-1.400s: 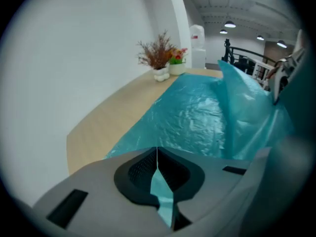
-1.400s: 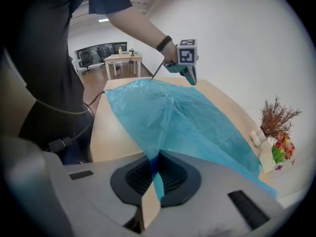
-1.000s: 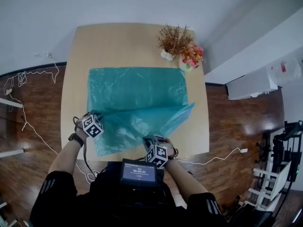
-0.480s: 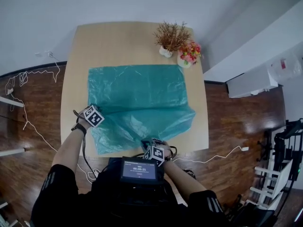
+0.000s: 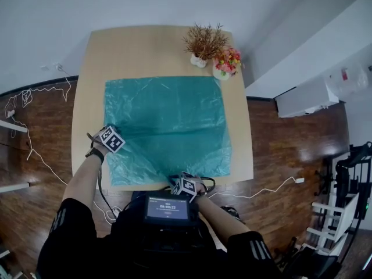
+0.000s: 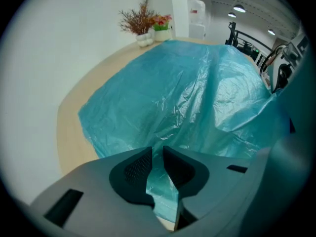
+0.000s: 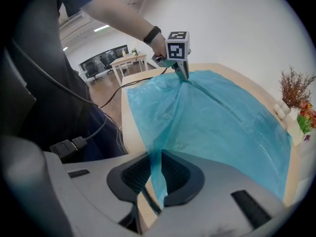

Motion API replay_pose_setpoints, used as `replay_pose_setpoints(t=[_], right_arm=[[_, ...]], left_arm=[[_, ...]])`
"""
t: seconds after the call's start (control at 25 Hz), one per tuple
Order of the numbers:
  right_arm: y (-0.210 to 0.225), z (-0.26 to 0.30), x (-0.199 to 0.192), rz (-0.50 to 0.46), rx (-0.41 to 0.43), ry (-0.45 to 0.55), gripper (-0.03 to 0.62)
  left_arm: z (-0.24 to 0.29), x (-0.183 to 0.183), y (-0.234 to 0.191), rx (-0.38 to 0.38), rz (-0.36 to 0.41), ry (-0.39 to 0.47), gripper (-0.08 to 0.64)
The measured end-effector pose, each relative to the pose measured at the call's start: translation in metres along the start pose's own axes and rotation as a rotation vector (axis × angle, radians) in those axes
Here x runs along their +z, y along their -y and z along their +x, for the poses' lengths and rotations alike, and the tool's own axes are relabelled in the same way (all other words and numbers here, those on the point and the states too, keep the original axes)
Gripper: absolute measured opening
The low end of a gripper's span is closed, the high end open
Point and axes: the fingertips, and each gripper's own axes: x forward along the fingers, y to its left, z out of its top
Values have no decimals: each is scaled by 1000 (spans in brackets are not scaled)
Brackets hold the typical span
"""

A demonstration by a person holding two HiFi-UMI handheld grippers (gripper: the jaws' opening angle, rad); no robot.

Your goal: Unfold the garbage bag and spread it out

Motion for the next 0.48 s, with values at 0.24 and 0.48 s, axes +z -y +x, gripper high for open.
replay_pose_setpoints(t=[0.24, 0.48], right_arm=[[-7, 0, 1, 12, 37, 29, 156], [23, -46, 24, 171, 4, 215, 209]], left_arm=[[-4, 0, -4, 50, 27, 12, 80], [-55, 13, 17, 67, 25, 102, 80]])
